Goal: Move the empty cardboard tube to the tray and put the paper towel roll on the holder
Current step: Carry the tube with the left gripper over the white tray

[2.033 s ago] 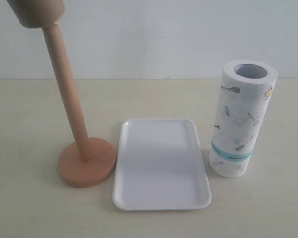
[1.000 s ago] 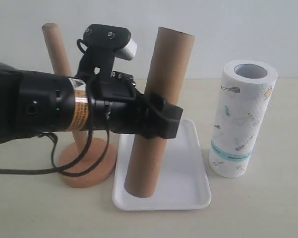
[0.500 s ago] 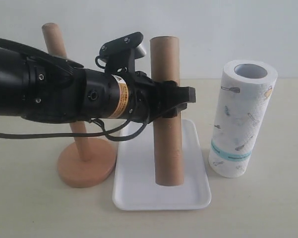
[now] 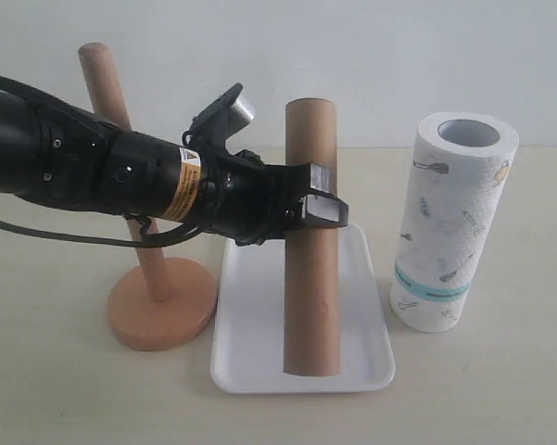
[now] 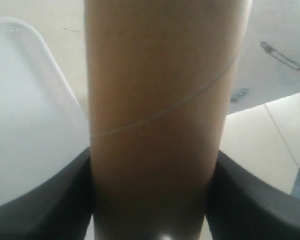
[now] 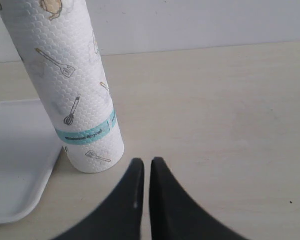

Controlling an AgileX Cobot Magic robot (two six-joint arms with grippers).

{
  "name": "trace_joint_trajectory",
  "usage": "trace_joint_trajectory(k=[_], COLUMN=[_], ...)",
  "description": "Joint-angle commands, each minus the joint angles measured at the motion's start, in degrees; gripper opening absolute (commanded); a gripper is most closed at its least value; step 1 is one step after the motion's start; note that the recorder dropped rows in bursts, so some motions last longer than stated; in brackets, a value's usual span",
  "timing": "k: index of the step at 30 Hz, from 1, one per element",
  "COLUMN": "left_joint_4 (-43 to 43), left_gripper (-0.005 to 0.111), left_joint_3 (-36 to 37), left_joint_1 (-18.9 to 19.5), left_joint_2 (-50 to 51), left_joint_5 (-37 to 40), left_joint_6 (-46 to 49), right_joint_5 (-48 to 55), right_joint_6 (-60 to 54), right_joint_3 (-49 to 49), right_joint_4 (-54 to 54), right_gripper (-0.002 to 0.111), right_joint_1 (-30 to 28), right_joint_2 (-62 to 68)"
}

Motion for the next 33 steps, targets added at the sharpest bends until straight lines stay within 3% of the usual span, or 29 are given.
trace_joint_trajectory(k=[1, 9, 22, 33], left_joint_4=[3.74, 9.18, 9.18, 0.40], left_gripper=[0.004, 0.004, 0.004, 0.004], left_joint_3=[-0.32, -0.32, -4.51, -4.51], left_joint_1=[0.26, -3.44, -5.74, -5.62], left_joint_2=[-0.08, -0.08, 0.02, 0.00], left_joint_5=[8.07, 20.23, 27.88, 12.15], left_joint_6=[-0.56, -0.40, 0.08, -0.52], right_joint_5=[-0.24, -0.24, -0.24, -0.24], right_joint_6=[-0.10, -0.10, -0.10, -0.10], right_joint_3=[-0.07, -0.07, -0.07, -0.07], right_joint_4=[-0.28, -0.28, -0.28, -0.28], right_gripper=[0.004, 0.004, 0.004, 0.004], right_joint_1=[0.06, 0.06, 0.06, 0.06], right_joint_2=[-0.25, -0.25, -0.25, -0.25])
